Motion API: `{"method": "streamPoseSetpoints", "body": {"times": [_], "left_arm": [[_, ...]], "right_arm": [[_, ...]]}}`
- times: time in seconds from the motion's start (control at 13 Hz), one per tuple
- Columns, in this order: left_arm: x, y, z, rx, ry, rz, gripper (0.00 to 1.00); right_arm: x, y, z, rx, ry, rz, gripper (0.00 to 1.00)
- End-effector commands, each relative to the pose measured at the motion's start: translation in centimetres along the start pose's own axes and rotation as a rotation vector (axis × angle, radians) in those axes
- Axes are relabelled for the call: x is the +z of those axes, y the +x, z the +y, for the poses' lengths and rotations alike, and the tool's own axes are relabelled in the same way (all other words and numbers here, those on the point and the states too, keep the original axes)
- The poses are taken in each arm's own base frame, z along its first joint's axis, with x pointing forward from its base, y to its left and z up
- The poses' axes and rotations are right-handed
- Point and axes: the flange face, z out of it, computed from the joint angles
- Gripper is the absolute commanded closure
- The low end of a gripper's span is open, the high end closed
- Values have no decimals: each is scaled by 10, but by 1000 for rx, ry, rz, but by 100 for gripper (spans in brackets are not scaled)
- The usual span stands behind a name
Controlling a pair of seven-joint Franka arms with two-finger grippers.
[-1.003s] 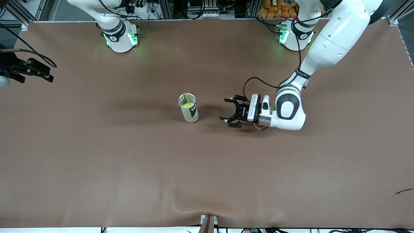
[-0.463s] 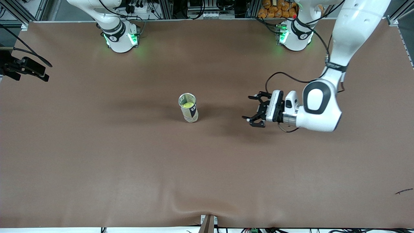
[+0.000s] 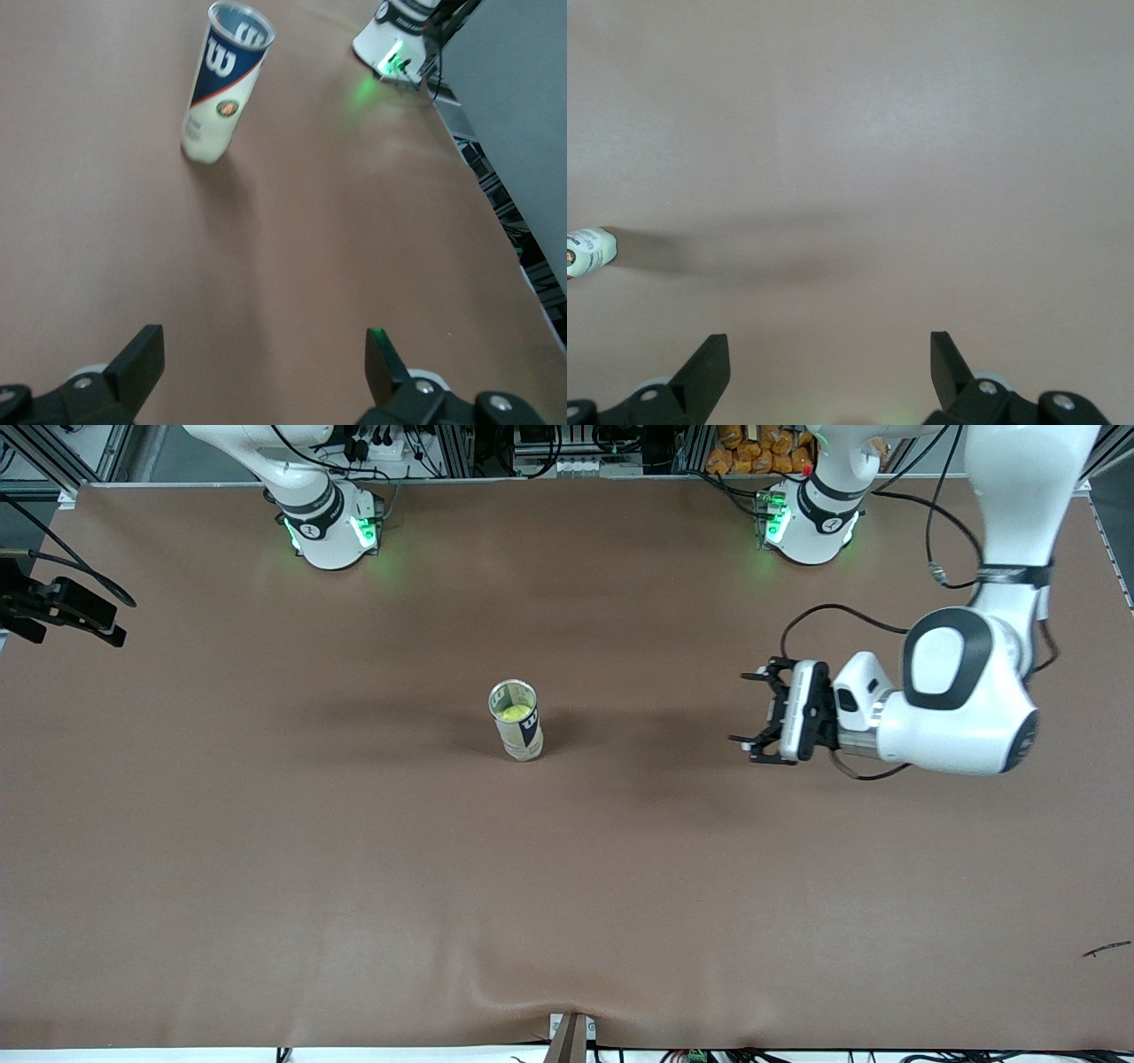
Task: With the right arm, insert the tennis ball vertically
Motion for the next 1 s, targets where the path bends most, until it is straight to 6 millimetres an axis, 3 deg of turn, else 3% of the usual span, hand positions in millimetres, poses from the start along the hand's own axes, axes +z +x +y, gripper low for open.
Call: {"method": "streamPoseSetpoints", "body": {"times": [0.0,0.23,0.46,0.93], "left_arm": [[-37,15,18,-159,39,-131,0],[-66,34,40,-392,91,-214,0],[-110,53,64,-696,219,-332,0],[-136,77,114,-1234,407,-353,0]], "right_arm": [[-4,0,1,12,-14,-4,0],[-2,2,3,26,-14,-4,0],[-2,2,2,26,-14,-7,0],[-5,3,1,15,-14,10,0]]}}
